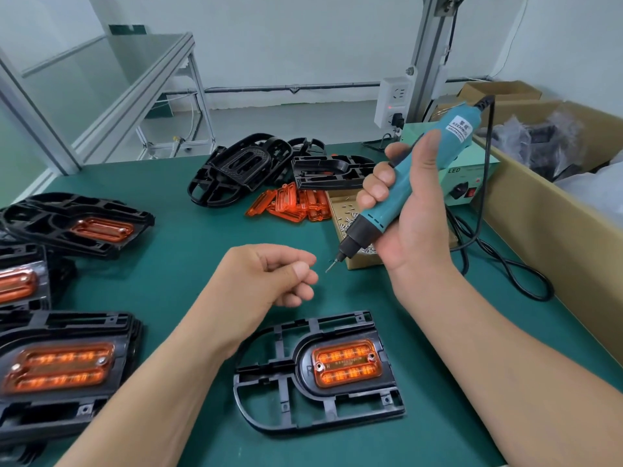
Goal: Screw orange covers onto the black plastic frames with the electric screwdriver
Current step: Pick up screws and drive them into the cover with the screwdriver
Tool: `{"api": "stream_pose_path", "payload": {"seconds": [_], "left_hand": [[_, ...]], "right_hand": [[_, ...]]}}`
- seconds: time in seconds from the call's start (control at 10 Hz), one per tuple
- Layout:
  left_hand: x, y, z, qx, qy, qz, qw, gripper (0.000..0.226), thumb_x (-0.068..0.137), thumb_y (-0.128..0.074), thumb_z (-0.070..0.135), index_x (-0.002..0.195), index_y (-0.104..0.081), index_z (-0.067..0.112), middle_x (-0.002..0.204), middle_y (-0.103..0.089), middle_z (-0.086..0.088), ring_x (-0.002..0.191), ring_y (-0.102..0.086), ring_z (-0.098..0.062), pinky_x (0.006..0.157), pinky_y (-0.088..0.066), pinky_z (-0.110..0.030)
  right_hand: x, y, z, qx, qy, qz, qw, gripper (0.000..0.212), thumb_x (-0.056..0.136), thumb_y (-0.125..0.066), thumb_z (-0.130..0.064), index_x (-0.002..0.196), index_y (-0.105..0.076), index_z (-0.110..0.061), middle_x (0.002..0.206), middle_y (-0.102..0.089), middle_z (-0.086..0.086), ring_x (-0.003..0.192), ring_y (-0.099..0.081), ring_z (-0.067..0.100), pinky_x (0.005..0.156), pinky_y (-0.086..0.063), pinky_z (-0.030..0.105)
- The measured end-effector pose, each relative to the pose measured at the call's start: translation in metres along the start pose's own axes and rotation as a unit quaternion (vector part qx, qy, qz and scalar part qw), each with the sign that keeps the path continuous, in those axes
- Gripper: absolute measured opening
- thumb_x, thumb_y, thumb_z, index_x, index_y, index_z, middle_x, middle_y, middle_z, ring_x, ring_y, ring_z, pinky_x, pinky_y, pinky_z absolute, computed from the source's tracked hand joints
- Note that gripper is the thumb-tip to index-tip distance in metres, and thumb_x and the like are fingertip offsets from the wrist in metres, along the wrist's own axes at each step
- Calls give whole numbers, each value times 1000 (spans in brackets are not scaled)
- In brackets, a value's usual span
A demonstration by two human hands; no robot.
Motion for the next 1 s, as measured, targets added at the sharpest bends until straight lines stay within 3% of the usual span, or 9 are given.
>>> {"api": "stream_pose_path", "payload": {"seconds": [0.2, 0.3, 1.0], "left_hand": [[-3, -15, -1, 93, -6, -73, 993, 21, 105, -59, 8, 115, -70, 23, 101, -81, 5, 95, -79, -13, 76, -59, -19], [-4, -18, -1, 102, -8, -84, 991, 19, 107, -56, 7, 113, -69, 20, 101, -81, 5, 95, -79, -13, 78, -60, -20], [-3, -16, -2, 69, -9, -65, 995, 10, 106, -58, 8, 108, -66, 14, 98, -82, -1, 91, -80, -19, 74, -61, -22]], "right_hand": [[0, -1, -9, 21, 20, 11, 1000, 37, 107, -53, -50, 95, -57, -15, 71, -46, -3, 57, -45, 10, 56, -45, 24], [-1, -3, -9, 30, 25, 11, 999, 36, 107, -53, -49, 96, -57, -15, 72, -46, -3, 58, -45, 10, 58, -44, 25], [-8, -9, 5, 8, -1, -9, 1000, 33, 108, -53, -47, 98, -56, -15, 71, -48, -3, 57, -49, 10, 56, -47, 26]]}}
Point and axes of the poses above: each hand's wrist, its own x-axis towards the middle knuckle, its own y-axis out of the back of the hand, z = x × y, the point moved 8 cm from there along x, towards the middle knuckle
